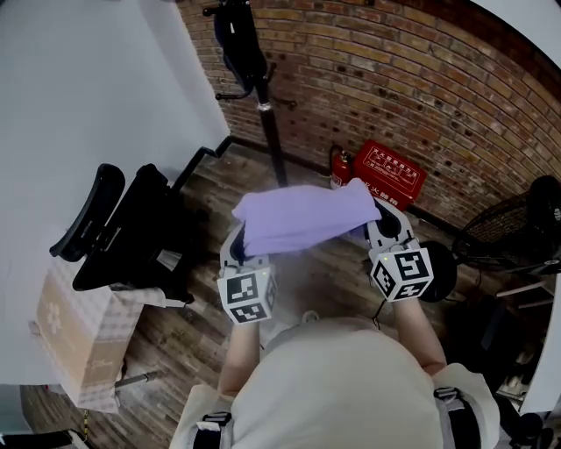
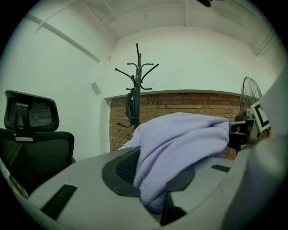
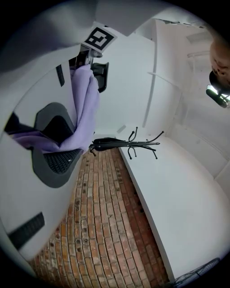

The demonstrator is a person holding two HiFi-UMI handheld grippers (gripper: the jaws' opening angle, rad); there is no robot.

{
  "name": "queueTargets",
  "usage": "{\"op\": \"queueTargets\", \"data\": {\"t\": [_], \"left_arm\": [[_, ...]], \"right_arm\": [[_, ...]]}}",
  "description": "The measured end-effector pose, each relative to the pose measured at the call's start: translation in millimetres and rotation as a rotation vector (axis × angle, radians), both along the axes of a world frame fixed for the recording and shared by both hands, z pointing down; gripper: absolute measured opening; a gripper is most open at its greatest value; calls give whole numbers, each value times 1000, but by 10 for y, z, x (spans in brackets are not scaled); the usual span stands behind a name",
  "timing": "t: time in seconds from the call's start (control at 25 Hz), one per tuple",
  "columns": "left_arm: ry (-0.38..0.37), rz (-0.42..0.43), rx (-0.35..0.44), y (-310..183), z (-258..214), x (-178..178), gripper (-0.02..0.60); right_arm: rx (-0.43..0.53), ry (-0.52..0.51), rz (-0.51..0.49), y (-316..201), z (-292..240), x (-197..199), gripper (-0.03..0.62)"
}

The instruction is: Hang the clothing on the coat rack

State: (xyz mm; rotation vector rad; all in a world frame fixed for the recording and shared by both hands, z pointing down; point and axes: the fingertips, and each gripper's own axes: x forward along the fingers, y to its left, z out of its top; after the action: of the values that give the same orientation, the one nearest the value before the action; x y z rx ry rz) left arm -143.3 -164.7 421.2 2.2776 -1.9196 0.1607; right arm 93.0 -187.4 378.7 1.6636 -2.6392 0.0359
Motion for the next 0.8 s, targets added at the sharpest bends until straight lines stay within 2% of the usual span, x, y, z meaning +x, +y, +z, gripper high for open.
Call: {"op": "queueTargets", "data": {"t": [0.44,0.8], "left_arm": [[-28,27,-11,-432,21,-200,80],[-52,44,-4,-828,-31,-195,81]], "right_arm": [[9,13,11,-486,-8,-219,17],[46,8,14,-920,-157,-238,17]]}}
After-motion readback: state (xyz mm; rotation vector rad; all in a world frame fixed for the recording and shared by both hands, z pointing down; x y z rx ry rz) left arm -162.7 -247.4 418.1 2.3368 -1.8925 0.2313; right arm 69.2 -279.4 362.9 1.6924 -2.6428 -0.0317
